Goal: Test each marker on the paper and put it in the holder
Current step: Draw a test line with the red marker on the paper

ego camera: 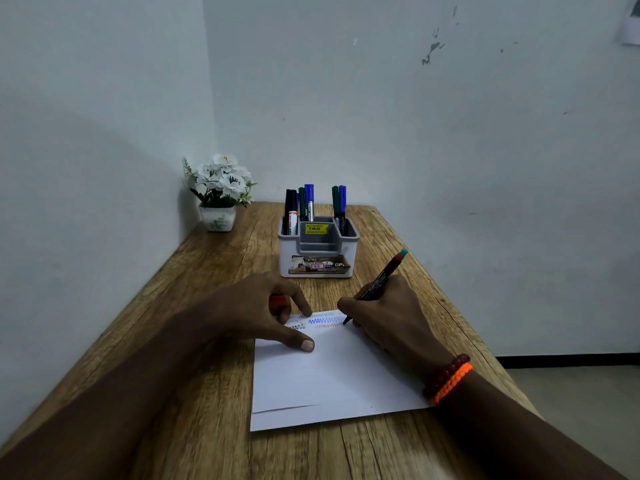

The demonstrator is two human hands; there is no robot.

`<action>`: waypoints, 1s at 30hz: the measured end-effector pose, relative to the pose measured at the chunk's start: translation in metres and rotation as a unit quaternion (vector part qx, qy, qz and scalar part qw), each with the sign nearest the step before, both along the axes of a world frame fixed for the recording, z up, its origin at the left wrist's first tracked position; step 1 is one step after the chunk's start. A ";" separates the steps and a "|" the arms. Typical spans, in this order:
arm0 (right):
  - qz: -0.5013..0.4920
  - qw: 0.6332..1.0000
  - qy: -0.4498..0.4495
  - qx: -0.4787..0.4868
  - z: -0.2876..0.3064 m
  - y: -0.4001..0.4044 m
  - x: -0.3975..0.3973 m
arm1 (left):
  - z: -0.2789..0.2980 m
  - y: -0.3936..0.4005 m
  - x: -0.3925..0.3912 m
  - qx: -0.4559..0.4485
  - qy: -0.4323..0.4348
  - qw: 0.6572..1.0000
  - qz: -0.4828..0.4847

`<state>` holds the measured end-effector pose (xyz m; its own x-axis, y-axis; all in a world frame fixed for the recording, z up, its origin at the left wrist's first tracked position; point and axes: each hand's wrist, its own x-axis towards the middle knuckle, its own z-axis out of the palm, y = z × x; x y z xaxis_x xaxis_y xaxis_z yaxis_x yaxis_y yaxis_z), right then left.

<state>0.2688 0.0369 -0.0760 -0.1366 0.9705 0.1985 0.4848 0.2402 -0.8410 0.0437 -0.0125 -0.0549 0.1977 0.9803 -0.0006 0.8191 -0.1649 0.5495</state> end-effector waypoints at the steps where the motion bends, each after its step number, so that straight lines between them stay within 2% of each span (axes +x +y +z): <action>1: 0.002 1.000 -0.003 0.002 0.000 0.000 0.000 | 0.000 0.000 0.000 0.000 0.000 1.000 0.000; 30: -0.017 1.000 -0.012 -0.002 -0.002 0.008 0.004 | -0.004 0.003 -0.006 0.014 -0.007 1.000 -0.016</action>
<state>0.2729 0.0453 -0.0781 -0.1078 0.9755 0.1920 0.5133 0.2200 -0.8296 0.0379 -0.0091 -0.0588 0.2289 0.9730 0.0301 0.8058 -0.2067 0.5550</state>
